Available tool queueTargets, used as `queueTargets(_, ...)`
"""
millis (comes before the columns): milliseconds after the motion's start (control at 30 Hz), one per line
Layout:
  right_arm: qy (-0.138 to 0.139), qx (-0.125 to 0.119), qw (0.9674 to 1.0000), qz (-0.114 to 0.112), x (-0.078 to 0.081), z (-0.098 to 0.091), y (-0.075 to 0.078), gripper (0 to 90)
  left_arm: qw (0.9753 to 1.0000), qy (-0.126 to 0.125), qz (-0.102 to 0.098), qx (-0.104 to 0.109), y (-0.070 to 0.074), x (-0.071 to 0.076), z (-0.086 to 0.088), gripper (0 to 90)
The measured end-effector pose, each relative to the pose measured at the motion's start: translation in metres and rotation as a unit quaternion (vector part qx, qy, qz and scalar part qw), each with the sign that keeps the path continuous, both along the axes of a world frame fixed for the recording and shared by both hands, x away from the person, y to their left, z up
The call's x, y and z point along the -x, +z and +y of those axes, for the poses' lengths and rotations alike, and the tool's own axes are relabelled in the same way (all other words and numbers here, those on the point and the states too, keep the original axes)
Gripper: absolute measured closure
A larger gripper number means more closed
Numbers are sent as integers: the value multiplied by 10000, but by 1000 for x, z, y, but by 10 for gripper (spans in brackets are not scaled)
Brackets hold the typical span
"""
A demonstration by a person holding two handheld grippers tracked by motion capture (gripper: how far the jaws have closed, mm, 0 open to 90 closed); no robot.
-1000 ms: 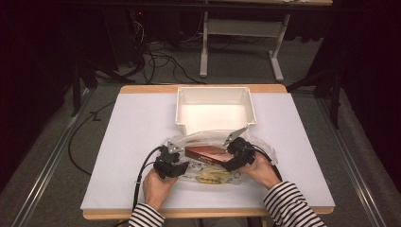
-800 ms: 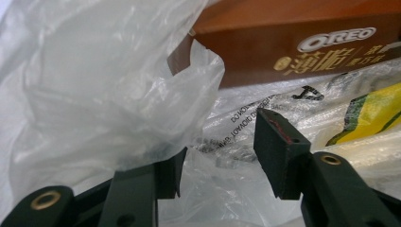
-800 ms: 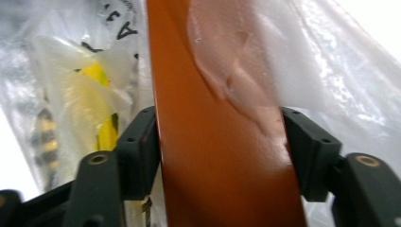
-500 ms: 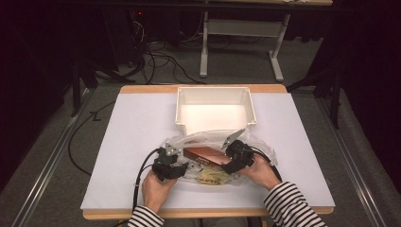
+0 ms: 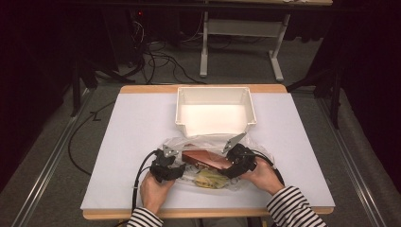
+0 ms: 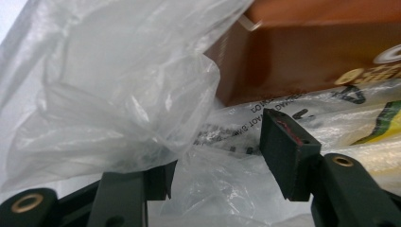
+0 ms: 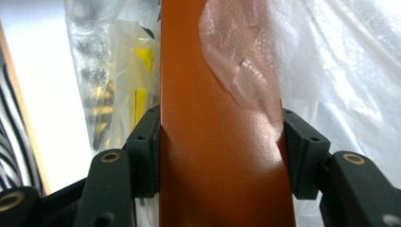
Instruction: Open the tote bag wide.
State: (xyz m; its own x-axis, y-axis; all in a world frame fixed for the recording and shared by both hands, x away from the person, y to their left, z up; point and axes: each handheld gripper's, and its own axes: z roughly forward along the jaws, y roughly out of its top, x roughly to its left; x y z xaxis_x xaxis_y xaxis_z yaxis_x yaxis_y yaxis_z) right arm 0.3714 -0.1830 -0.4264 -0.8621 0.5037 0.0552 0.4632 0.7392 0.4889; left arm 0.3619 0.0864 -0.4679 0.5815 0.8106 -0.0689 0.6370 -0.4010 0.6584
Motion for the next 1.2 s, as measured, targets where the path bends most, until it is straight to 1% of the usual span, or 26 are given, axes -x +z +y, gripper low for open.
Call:
queueTargets(133,-24,-83,10000,24,4,-2,4,428,10000,28,-46,4,-1,0,1,477)
queueTargets(300,61,-144,9999,11,7,-3,6,428,10000,13,-16,-16,-3,-2,0,473)
queueTargets(400,46,-173,9998,21,10,-3,7,429,10000,53,-13,-34,-4,-4,-2,473)
queueTargets(500,73,-179,9998,-2,11,-3,9,429,9997,27,-81,-223,-4,-2,-6,470)
queueTargets(567,81,-179,9998,-17,12,-3,11,429,9998,24,-49,-205,-3,-3,-5,469)
queueTargets(767,84,-265,9996,-89,16,-7,18,429,9998,0,-70,-208,-4,-3,-5,469)
queueTargets(867,64,-282,9995,-93,17,-8,20,429,9998,1,-110,-177,-5,-2,-4,469)
queueTargets(1000,103,-292,9994,-136,20,-5,24,429,9998,26,-159,-141,-6,-1,-4,470)
queueTargets(1100,141,-306,9993,-175,22,-5,27,429,9998,57,-126,-143,-6,-1,-4,470)
queueTargets(1200,147,-356,9990,-230,23,-8,30,429,9997,63,-46,-241,-4,-3,-7,471)
